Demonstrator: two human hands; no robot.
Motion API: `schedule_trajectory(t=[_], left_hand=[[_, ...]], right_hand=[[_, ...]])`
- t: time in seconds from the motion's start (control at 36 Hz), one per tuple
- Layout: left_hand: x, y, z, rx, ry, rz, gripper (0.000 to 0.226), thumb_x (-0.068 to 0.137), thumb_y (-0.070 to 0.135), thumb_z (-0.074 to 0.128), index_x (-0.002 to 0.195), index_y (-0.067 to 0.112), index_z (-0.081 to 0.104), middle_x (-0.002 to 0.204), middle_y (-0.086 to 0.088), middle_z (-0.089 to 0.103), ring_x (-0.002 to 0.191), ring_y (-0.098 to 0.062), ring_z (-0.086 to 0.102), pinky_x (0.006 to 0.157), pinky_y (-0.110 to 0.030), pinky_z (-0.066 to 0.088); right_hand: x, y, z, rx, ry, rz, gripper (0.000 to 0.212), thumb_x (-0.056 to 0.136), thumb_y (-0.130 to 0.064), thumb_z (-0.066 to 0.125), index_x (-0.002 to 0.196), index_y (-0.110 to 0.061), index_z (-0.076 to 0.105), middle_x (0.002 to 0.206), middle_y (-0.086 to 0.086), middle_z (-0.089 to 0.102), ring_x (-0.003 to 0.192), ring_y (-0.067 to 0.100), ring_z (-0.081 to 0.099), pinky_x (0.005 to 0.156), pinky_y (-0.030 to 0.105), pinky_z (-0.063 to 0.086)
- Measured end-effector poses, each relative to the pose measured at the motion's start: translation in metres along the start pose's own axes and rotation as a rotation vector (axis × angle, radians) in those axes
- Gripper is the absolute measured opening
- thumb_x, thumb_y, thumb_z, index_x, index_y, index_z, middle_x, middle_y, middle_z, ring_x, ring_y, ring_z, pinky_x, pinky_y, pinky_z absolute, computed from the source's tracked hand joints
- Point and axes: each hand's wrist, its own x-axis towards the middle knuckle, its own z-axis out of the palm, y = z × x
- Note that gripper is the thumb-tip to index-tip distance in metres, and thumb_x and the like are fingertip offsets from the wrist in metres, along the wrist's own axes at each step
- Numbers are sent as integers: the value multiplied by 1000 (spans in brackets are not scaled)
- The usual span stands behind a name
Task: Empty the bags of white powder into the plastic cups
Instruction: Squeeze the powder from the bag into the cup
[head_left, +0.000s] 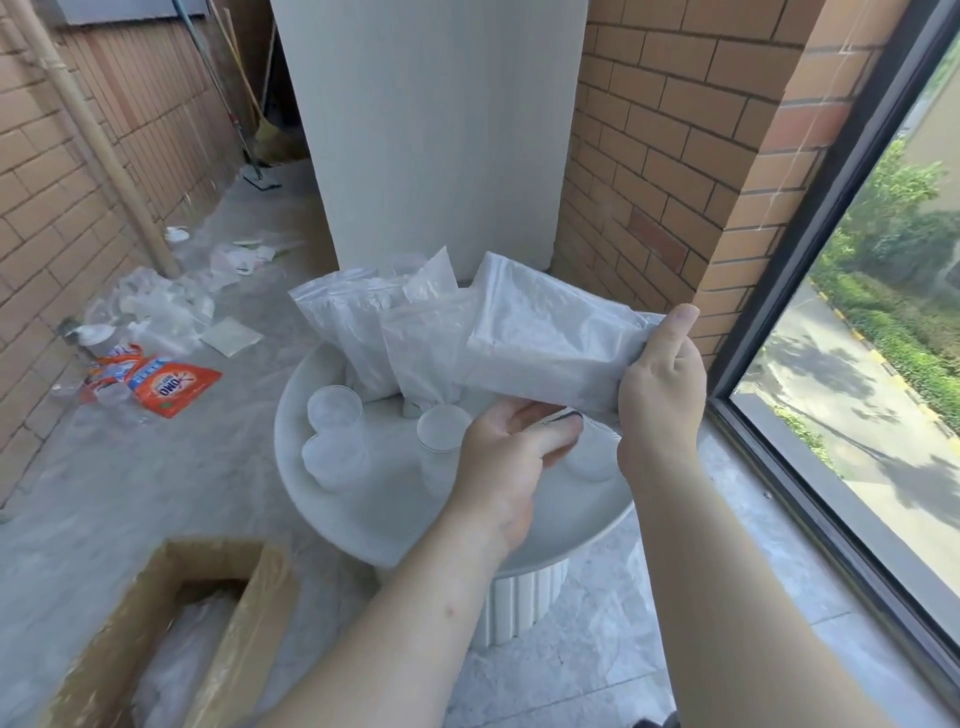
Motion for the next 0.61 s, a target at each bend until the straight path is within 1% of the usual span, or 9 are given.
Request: schedule_trajectory(t=[0.08, 0.14, 0.17, 0.25, 0.33, 0.39, 0.44, 0.53, 0.61], left_hand=[[1, -3, -1, -89, -18, -37, 30, 84, -9, 67, 111, 3, 68, 112, -13, 71, 110, -28, 66, 94, -35, 55], [4, -4, -1, -156, -2, -52, 30, 86, -10, 64, 113, 2, 66, 110, -16, 68, 106, -29, 65, 92, -36, 57], [6, -5, -1, -190, 6, -60, 29, 86, -11, 64, 111, 3, 66, 109, -17, 66, 104, -29, 65, 89, -35, 57], [10, -6, -3, -278, 16, -94, 26, 86, -11, 62, 109, 3, 65, 107, -17, 64, 100, -30, 65, 82, -32, 58], [11, -6, -5, -333, -2, -124, 34, 87, -9, 62, 119, 3, 62, 113, -18, 65, 103, -29, 66, 83, -33, 58], [12, -7, -6, -350, -16, -138, 34, 88, -8, 61, 119, 5, 63, 111, -16, 67, 102, -28, 66, 87, -36, 58], [12, -9, -7, -362, -19, -152, 28, 88, -8, 61, 112, 6, 65, 105, -14, 68, 95, -27, 66, 92, -40, 57], [13, -12, -7, -380, -27, -161, 26, 88, -9, 60, 106, 8, 66, 100, -12, 69, 89, -26, 67, 93, -42, 56], [12, -13, -6, -387, -46, -146, 32, 89, -11, 57, 114, 6, 67, 111, -14, 69, 100, -28, 67, 95, -41, 56]], right_hand=[[-3, 1, 2, -33, -23, -44, 62, 104, -61, 24, 73, -10, 41, 66, -6, 38, 61, 14, 38, 60, 31, 34], [-4, 2, 3, -58, -38, -85, 68, 104, -60, 23, 88, -1, 51, 74, 0, 47, 66, 14, 46, 64, 33, 39], [-4, 2, 3, -70, -41, -92, 68, 104, -61, 23, 92, -1, 52, 77, 0, 50, 68, 14, 49, 65, 32, 40], [-5, 5, 5, -113, -42, -100, 59, 104, -61, 23, 81, -13, 48, 74, -6, 51, 69, 13, 50, 65, 33, 38], [-5, 8, 8, -135, -45, -98, 52, 104, -61, 24, 71, -24, 37, 66, -10, 45, 65, 13, 47, 65, 34, 36], [-5, 10, 9, -152, -50, -100, 51, 103, -62, 23, 71, -24, 37, 67, -10, 46, 65, 13, 47, 68, 35, 37], [-5, 12, 8, -160, -55, -103, 51, 103, -62, 23, 72, -26, 40, 68, -10, 48, 67, 12, 49, 70, 36, 39], [-4, 14, 8, -168, -64, -112, 53, 102, -64, 23, 77, -24, 46, 70, -10, 51, 70, 13, 51, 71, 37, 42], [-4, 15, 8, -189, -77, -138, 54, 101, -64, 24, 81, -21, 50, 72, -9, 52, 71, 12, 52, 72, 38, 43]])
